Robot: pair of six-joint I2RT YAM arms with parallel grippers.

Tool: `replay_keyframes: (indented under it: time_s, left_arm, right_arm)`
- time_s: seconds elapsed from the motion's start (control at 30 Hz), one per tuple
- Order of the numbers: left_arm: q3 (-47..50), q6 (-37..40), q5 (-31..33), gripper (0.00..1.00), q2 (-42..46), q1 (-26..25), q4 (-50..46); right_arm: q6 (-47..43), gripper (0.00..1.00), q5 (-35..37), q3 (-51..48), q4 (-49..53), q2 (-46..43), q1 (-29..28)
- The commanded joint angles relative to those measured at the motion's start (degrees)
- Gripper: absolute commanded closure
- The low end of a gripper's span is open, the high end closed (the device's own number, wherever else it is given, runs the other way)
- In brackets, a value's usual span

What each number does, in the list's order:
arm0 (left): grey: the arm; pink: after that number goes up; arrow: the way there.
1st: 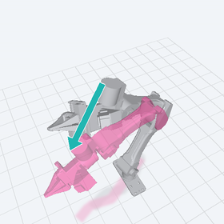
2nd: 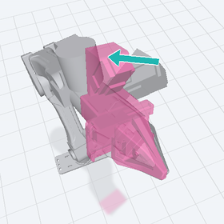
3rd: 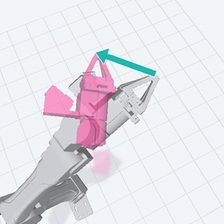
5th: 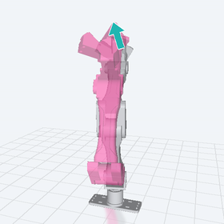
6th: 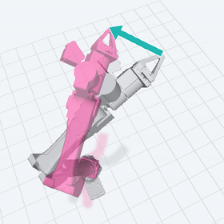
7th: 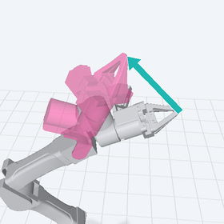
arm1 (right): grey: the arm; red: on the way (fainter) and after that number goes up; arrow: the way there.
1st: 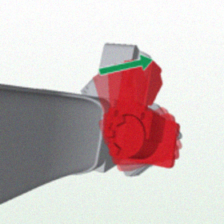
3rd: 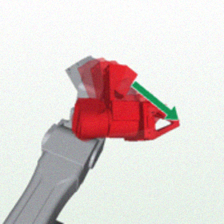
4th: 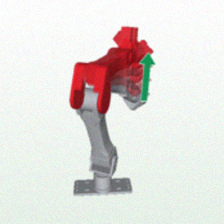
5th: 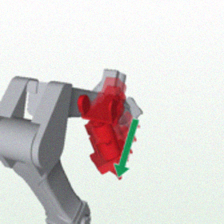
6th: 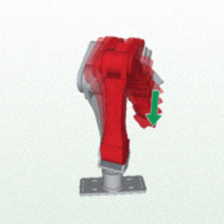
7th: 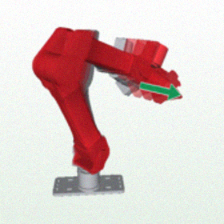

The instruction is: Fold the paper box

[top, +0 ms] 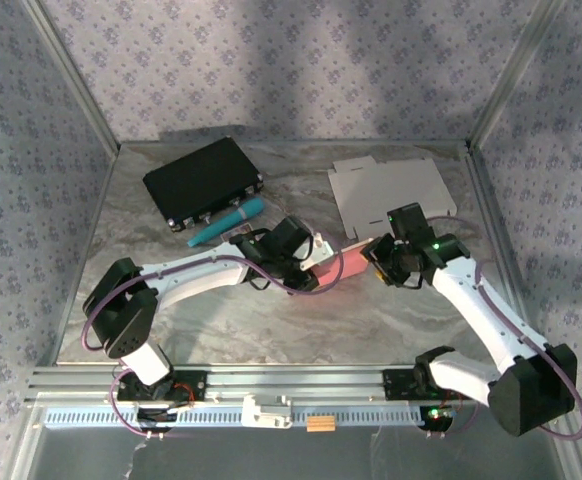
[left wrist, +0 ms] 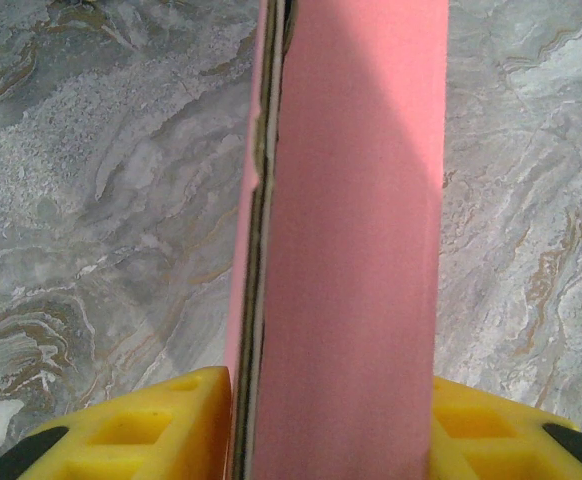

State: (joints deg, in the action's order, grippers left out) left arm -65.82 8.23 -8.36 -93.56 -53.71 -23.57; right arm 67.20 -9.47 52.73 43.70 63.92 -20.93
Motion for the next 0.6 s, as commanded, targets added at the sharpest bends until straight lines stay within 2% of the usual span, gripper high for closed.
replay_keyframes:
  time_s: [0.0, 0.1, 0.57]
  left_arm:
    - [-0.90, -0.92, -0.94, 0.57, -1.71, 0.41, -4.11]
    - [-0.86, -1.00, -1.05, 0.57, -1.82, 0.44, -3.98]
    - [-1.68, -1.15, -0.04, 0.55, -0.94, 0.45, -4.15]
  right_arm:
    - [2.21, 0.52, 1.68, 0.12, -2.50, 0.41, -0.27]
    - [2.38, 0.52, 1.55, 0.35, -2.67, 1.05, -0.18]
    - [2.87, 0.69, -0.52, -3.11, -3.90, 4.70, 1.20]
